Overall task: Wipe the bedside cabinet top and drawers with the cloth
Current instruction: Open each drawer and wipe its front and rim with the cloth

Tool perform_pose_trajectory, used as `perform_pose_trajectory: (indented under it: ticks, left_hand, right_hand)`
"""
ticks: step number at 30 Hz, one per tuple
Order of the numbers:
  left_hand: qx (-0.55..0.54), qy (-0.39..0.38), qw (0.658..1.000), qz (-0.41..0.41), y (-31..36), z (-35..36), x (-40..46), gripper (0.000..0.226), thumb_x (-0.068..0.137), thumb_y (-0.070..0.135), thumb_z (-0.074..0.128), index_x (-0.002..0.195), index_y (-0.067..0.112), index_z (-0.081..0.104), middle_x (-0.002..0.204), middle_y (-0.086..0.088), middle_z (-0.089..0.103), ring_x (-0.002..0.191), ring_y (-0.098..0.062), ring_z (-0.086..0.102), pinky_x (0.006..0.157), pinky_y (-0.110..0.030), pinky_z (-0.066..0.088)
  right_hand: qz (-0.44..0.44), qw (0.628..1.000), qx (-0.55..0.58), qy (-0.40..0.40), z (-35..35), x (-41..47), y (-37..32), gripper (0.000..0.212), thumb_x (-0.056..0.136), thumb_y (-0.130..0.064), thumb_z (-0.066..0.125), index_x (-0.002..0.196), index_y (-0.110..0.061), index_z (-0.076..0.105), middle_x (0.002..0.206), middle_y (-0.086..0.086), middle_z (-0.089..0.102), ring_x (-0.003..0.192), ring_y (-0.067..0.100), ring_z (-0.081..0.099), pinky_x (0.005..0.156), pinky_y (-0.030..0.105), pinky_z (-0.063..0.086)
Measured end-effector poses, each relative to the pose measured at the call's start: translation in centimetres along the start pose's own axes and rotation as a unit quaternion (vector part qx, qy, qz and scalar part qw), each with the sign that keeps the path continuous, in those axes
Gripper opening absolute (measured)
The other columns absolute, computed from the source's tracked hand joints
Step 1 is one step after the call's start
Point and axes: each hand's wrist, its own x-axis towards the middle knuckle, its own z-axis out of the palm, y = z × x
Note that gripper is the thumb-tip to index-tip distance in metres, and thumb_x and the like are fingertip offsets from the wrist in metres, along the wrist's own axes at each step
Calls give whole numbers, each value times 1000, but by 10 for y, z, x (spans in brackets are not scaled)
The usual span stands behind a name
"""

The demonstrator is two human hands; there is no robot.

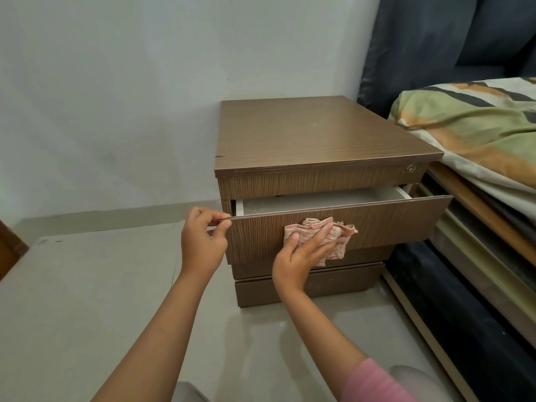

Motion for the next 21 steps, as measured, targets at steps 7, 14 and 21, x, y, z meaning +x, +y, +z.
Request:
perform_pose_trajectory:
  ticks: [7, 14, 21]
  left_hand:
    - [-44, 20, 999, -3, 0, 2, -3, 11, 83, 3, 65, 87, 13, 68, 89, 0, 63, 85, -9, 59, 71, -10, 47]
    - [-85, 17, 996, -9, -7, 1, -2, 18, 82, 5, 67, 93, 19, 71, 91, 0, 68, 86, -6, 63, 74, -7, 47]
    - [-90, 44, 995, 11, -9, 4, -7, 23, 81, 1, 66, 98, 17, 71, 93, 4, 68, 88, 6, 61, 75, -8, 48]
  right_hand:
    - [33, 997, 51, 45, 4, 11, -19, 70, 92, -34, 34, 149, -26, -6, 154, 15, -24, 143, 29, -20, 116, 53, 1]
    - [-8, 1000, 28, 2, 38, -35, -16, 69, 92, -40, 31, 149, -23, -4, 153, 12, -26, 141, 21, -25, 115, 46, -2]
    - [24, 1000, 16, 6, 30, -31, 17, 70, 89, -49, 27, 147, -32, -11, 153, 11, -27, 142, 23, -23, 115, 56, 10]
